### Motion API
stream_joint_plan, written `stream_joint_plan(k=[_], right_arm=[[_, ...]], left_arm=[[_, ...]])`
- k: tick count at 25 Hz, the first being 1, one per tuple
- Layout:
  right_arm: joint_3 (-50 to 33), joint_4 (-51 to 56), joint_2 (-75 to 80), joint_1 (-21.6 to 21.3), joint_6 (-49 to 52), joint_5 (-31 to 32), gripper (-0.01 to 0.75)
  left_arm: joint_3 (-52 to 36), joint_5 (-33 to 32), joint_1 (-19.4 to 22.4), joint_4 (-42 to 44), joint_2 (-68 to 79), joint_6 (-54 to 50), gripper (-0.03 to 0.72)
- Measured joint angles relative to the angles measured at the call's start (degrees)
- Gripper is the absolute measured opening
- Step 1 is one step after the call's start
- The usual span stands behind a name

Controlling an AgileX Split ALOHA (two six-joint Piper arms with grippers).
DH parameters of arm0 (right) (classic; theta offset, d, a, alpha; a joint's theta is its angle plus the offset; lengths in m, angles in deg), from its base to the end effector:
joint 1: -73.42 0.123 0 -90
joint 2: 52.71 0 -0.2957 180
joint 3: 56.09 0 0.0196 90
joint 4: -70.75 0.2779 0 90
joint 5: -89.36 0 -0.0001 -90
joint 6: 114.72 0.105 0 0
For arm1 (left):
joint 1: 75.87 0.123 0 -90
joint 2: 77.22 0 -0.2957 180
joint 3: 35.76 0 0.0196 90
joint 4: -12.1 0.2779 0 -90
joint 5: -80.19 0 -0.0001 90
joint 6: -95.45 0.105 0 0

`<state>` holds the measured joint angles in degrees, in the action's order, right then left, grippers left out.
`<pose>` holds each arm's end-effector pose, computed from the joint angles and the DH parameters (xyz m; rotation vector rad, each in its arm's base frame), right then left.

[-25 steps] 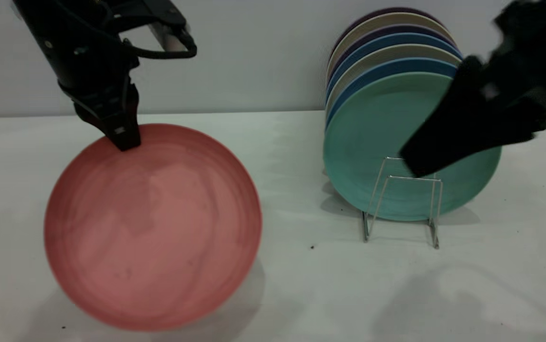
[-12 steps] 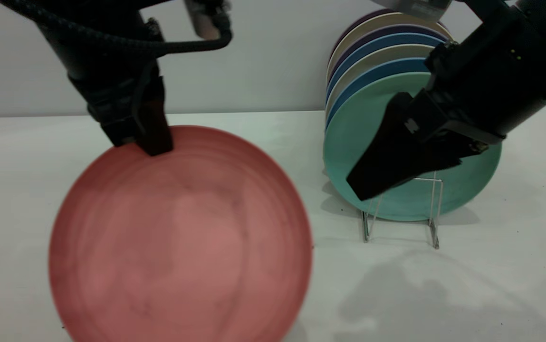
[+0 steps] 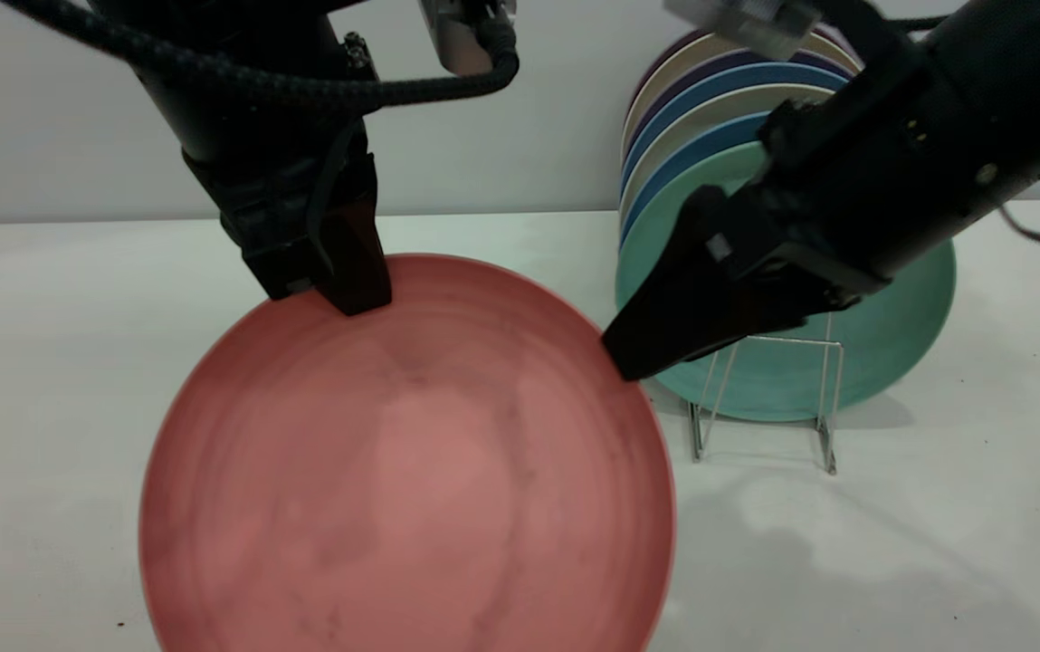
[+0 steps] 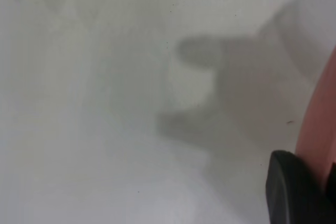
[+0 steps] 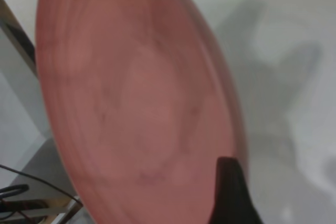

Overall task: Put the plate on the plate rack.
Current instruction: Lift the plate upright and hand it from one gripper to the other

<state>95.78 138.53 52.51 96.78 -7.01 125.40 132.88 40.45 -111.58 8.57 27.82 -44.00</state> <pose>0.2883 0.1869 0.1566 -0.9157 2.3898 0.8383 0.3035 -0.2233 0.2066 1.6393 2.1746 -0.0429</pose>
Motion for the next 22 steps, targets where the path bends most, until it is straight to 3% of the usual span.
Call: stream_joint_plan(k=[9,12,16,21,22], right_arm=[[0.0,7.8,5.2,3.2,-5.7,-2.8,0.51],[0.4,11.2,6.1,3.5,-7.4,-2.9,0.477],[1.8,13.2,7.2,3.7,-8.2,-0.7,0.366],[3.1,12.9,9.1,5.1,-8.8,1.2,0.1],[3.3,12.7,9.3,5.2,-8.8,1.6,0.08]], left_arm=[[0.0,0.1,0.0,-0.2,0.0,0.0,0.016],[0.0,0.4,0.0,-0.2,0.0,0.0,0.016],[0.0,0.6,0.0,-0.2,0.0,0.0,0.016],[0.0,1.1,0.0,-0.3,0.0,0.0,0.016],[-0.1,1.1,0.0,-0.3,0.0,0.0,0.018]])
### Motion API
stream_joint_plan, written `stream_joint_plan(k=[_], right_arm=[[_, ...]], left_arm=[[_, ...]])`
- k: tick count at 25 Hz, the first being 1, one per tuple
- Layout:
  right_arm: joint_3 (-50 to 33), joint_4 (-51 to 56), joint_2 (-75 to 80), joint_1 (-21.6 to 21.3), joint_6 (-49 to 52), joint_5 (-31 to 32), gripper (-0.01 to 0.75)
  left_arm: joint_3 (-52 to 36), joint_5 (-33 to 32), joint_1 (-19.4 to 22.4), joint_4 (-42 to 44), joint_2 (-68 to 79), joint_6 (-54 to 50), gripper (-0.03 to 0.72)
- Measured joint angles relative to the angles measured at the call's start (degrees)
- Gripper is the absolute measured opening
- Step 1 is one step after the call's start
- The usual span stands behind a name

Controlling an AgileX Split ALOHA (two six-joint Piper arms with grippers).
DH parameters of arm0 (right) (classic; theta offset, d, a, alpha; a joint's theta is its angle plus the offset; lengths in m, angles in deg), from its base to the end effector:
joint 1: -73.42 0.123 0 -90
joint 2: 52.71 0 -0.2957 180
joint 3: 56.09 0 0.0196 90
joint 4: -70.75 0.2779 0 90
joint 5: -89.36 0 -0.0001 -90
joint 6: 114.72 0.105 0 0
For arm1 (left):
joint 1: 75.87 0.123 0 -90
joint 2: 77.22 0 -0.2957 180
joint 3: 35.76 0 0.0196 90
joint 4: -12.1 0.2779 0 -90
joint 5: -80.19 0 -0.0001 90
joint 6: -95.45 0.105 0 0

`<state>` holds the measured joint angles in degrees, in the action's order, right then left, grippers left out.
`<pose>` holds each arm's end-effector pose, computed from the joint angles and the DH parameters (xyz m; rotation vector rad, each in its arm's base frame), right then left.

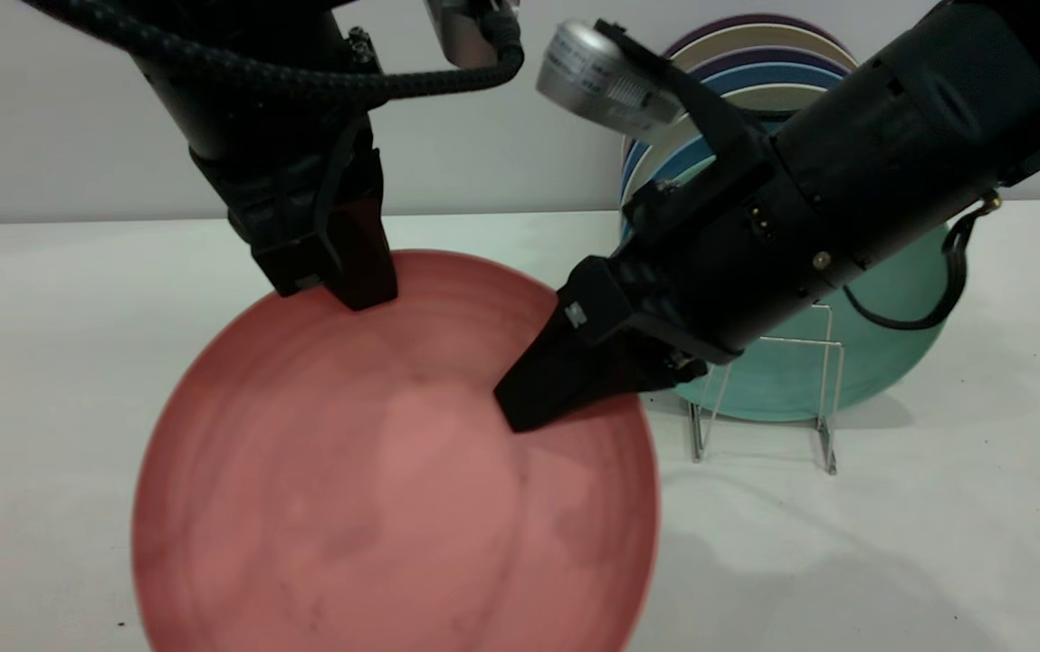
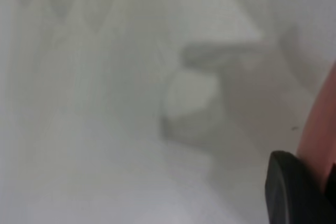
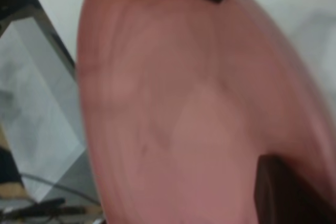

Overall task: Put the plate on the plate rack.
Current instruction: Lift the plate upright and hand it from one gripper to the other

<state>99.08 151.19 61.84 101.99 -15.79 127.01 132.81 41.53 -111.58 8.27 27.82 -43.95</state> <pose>0.2900 0.2300 0.1238 -0.9383 2.3763 0.9984 0.3047 -0.2244 0.2071 1.6253 2.1629 -0.0466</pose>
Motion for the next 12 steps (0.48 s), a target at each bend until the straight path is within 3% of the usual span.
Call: stream_joint_plan(k=[8,10,12], right_arm=[[0.2,-1.1,0.2,0.0,0.1,0.3,0.078],[0.4,-2.6,0.2,0.0,0.8,0.2,0.078],[0.4,-5.0,0.2,0.0,1.8,-0.6,0.078]], left_arm=[[-0.1,-0.3,0.0,0.0,0.0,-3.7,0.052],[-0.1,-0.8,0.0,-0.4,0.0,-5.6,0.118],[-0.1,-1.2,0.0,-0.7,-0.1,-7.9,0.245]])
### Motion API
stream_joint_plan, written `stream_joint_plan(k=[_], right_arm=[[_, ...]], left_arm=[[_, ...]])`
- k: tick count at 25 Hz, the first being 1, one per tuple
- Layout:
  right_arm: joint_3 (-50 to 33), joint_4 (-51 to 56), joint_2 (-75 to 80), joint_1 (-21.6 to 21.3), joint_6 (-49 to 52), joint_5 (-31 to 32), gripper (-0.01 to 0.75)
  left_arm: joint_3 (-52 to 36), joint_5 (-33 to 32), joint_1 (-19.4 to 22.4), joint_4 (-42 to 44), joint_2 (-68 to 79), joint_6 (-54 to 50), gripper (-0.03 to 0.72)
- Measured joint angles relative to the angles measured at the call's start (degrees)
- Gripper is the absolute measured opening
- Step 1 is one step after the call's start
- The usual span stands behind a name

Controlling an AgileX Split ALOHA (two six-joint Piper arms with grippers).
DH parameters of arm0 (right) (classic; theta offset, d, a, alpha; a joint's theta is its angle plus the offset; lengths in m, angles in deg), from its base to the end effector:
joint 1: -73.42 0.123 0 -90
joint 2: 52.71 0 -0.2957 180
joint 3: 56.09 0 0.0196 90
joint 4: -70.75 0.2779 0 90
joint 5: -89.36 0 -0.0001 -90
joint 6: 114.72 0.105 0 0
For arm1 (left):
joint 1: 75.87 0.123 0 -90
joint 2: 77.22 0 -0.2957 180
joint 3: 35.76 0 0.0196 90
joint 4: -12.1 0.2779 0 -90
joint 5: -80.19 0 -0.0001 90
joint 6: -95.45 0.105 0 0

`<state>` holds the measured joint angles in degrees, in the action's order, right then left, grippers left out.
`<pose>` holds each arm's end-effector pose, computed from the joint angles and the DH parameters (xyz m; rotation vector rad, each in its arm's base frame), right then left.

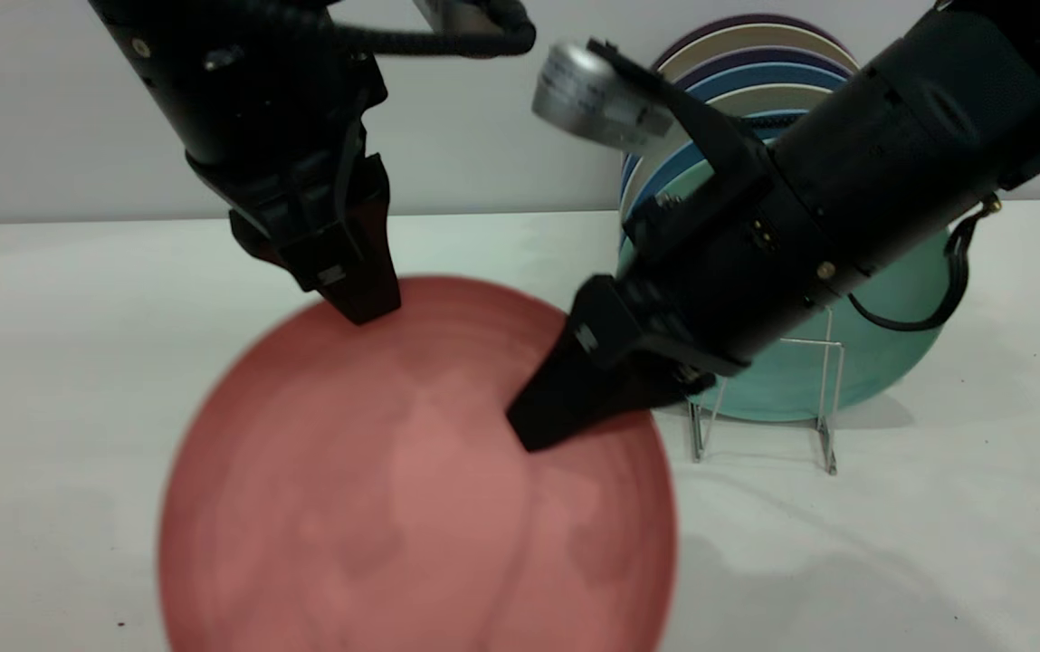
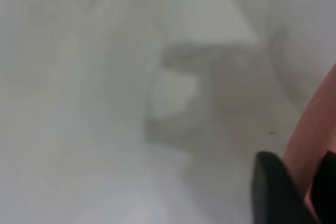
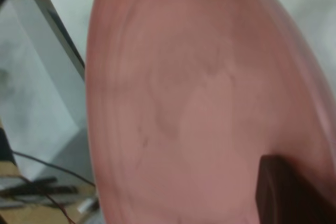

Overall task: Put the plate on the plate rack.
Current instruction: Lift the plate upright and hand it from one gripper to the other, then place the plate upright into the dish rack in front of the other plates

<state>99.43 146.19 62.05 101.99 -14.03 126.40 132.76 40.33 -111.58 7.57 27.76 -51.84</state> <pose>0.2893 0.2273 0.1200 -1.0097 2.3925 0.9458 0.3023 -0.2239 0.2064 1.4771 2.2942 -0.1014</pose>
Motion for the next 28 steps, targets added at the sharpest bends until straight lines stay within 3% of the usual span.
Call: stream_joint_plan(k=[4,6,9,13,20,28], right_arm=[[0.0,-5.1,0.0,0.0,2.7,-1.3,0.078],[0.0,-7.2,0.0,0.0,4.2,-1.8,0.078],[0.0,-10.8,-0.6,0.0,6.0,-2.7,0.078],[0.0,-17.6,-3.9,0.0,9.8,-4.4,0.078],[0.0,-35.3,-12.6,0.0,19.8,-5.9,0.078],[-0.2,-56.1,-23.4,0.0,29.2,-8.1,0.078]], left_arm=[[0.0,-0.8,0.0,1.1,0.0,-7.1,0.545],[0.0,-1.9,0.0,4.5,0.0,-10.6,0.653],[0.0,-4.4,1.6,10.8,0.0,-16.2,0.714],[0.0,-5.5,7.3,15.4,0.0,-24.6,0.684],[0.0,-5.0,17.5,16.2,0.0,-33.2,0.503],[0.0,-3.7,22.3,16.3,0.0,-38.7,0.372]])
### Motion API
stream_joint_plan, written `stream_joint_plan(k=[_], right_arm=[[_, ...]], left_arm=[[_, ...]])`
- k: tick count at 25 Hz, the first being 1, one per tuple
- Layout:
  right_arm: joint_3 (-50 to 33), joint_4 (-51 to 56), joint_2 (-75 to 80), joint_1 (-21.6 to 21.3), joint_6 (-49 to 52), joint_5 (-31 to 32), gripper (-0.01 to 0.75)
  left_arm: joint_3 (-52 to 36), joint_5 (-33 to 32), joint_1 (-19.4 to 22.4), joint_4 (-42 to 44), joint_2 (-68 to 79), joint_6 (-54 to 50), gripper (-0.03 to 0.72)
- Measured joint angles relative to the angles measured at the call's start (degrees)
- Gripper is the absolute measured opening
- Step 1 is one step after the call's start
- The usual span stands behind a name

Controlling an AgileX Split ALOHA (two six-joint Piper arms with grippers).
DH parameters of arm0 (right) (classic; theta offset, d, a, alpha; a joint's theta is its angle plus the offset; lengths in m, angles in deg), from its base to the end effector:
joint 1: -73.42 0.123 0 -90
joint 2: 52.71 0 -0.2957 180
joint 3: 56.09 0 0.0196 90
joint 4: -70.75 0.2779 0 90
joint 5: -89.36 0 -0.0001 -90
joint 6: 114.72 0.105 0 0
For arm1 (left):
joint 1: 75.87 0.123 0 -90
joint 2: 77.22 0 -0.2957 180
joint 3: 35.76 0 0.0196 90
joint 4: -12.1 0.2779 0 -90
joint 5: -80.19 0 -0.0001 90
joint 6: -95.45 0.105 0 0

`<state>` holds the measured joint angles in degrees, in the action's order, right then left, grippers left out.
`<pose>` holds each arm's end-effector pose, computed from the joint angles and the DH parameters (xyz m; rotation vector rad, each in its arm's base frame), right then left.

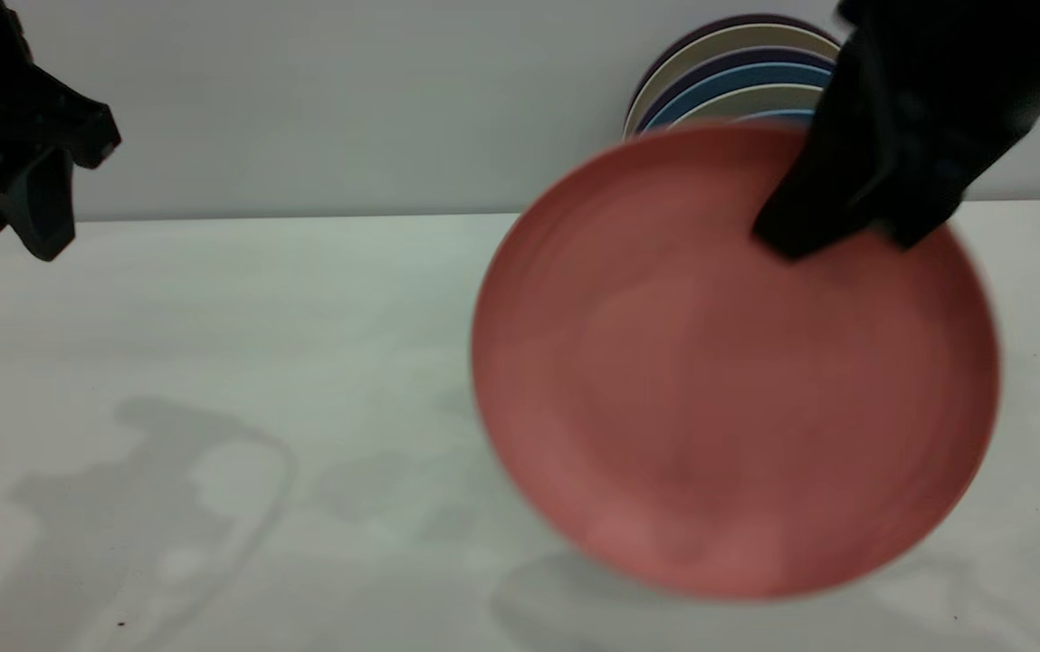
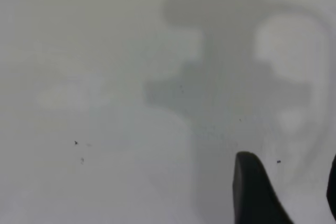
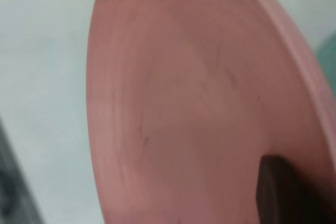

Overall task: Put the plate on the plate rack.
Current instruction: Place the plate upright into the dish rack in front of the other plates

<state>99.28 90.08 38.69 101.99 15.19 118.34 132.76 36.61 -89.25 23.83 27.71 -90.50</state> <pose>0.2791 0.1712 0.2308 -1.3352 2.1104 0.1694 0.3637 -0.0714 0.2053 0.3496 2.7451 0.1467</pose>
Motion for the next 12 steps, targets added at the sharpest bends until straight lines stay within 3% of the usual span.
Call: stream_joint_plan(k=[12], right_arm=[[0.0,-18.9,-5.3,0.5,2.2,-6.9,0.078]], left_arm=[[0.0,1.4,0.1,-0.1,0.0,-1.3,0.354]])
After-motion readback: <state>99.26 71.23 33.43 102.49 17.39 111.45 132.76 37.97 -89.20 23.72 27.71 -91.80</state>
